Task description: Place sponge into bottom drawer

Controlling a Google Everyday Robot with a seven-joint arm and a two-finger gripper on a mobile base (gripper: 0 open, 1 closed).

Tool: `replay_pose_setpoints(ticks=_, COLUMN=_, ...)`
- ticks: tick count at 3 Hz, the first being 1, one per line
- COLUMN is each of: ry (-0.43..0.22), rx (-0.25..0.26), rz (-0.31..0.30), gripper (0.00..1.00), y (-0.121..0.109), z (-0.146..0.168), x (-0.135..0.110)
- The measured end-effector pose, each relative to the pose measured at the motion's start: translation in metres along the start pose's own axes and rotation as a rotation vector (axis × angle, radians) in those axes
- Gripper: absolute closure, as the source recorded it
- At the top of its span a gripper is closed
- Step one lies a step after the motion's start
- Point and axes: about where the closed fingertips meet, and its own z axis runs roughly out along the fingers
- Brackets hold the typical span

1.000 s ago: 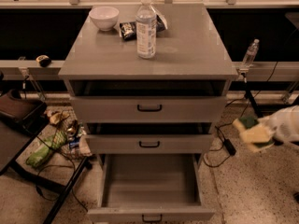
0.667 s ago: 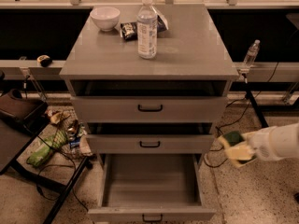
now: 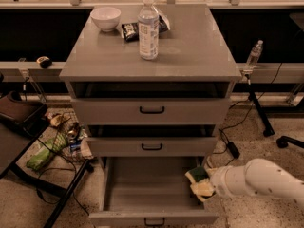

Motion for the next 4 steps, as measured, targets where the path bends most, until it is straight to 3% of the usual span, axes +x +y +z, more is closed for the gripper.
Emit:
replay_pose_setpoints(ticks=1, ry=-0.059, rx=-0.112, rz=0.095, gripper=1.00, y=0.026, z=0.053, x=0.016)
replay_pose_setpoints(ticks=2, ry=-0.056, rx=-0.144, rz=0.120, gripper=1.00, y=0.034, z=0.068, x=0.026)
replay_pose_setpoints(ticks=3, ry=-0.048, rx=-0.127, rz=0.109, gripper=1.00, y=0.034, z=0.079, x=0.023)
replay_pose_setpoints(ticks=4, ry=-0.052, rx=-0.069, rz=0.055, gripper=1.00, y=0.012, z=0.131, x=0.012)
